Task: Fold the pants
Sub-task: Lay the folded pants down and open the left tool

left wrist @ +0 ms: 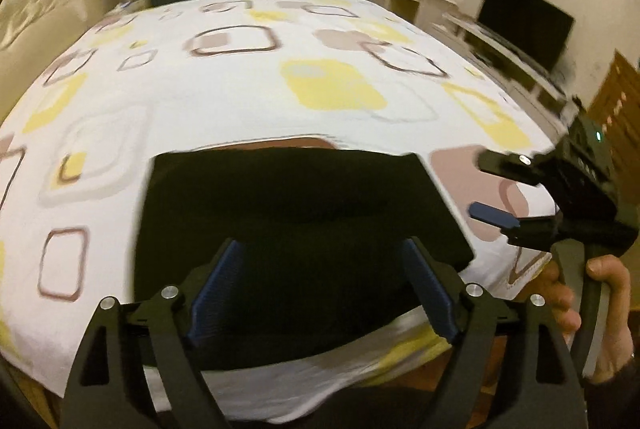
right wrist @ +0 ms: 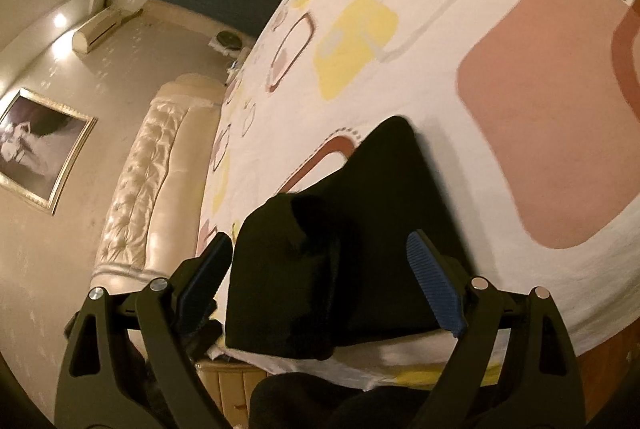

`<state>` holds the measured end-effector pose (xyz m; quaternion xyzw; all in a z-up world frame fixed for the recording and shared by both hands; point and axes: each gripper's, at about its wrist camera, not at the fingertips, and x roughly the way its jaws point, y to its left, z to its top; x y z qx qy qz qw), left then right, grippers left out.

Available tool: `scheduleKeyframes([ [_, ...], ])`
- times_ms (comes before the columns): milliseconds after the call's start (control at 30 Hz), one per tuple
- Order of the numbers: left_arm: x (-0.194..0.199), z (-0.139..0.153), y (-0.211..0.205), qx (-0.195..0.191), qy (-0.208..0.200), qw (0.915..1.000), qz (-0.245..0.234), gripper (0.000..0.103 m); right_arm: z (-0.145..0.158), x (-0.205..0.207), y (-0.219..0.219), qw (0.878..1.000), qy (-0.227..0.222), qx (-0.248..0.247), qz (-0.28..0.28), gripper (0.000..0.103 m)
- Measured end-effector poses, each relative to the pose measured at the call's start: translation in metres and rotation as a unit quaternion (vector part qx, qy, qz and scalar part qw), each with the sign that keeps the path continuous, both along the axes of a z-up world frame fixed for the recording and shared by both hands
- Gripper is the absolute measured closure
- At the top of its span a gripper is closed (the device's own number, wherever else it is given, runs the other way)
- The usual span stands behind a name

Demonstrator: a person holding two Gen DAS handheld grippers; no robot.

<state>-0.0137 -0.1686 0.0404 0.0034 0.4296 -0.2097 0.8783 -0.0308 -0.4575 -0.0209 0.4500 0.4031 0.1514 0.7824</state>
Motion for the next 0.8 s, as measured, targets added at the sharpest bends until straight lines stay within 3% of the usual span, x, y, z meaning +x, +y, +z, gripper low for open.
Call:
scheduleKeyframes([
  [200, 0.009, -0.021, 0.104, -0.06, 0.036, 0.9952, 0.068, 0.02, -0.007, 0.011, 0.031, 0.998, 0.012, -0.023, 0.056, 0.014],
  [333, 0.011, -0.04, 0.15, -0.096, 0.064, 0.9862, 0.119, 0.02, -0.02, 0.021, 0.043, 0.997, 0.029, -0.028, 0.073, 0.014],
  [467, 0.021, -0.049, 0.164, -0.118, 0.088, 0.9788, 0.143, 0.02, -0.03, 0.026, 0.053, 0.996, 0.034, -0.022, 0.079, 0.014],
  [600, 0.024, -0.05, 0.161, -0.112, 0.083, 0.9807, 0.137, 0.02, -0.028, 0.028, 0.073, 0.993, 0.029, -0.052, 0.103, 0.016],
  [667, 0.024, -0.053, 0.161, -0.105, 0.083, 0.9819, 0.134, 0.02, -0.025, 0.029, 0.089, 0.989, 0.025, -0.07, 0.126, 0.024],
  [800, 0.024, -0.059, 0.158, -0.099, 0.09, 0.9826, 0.129, 0.02, -0.029, 0.034, 0.108, 0.983, 0.037, -0.108, 0.145, 0.058],
])
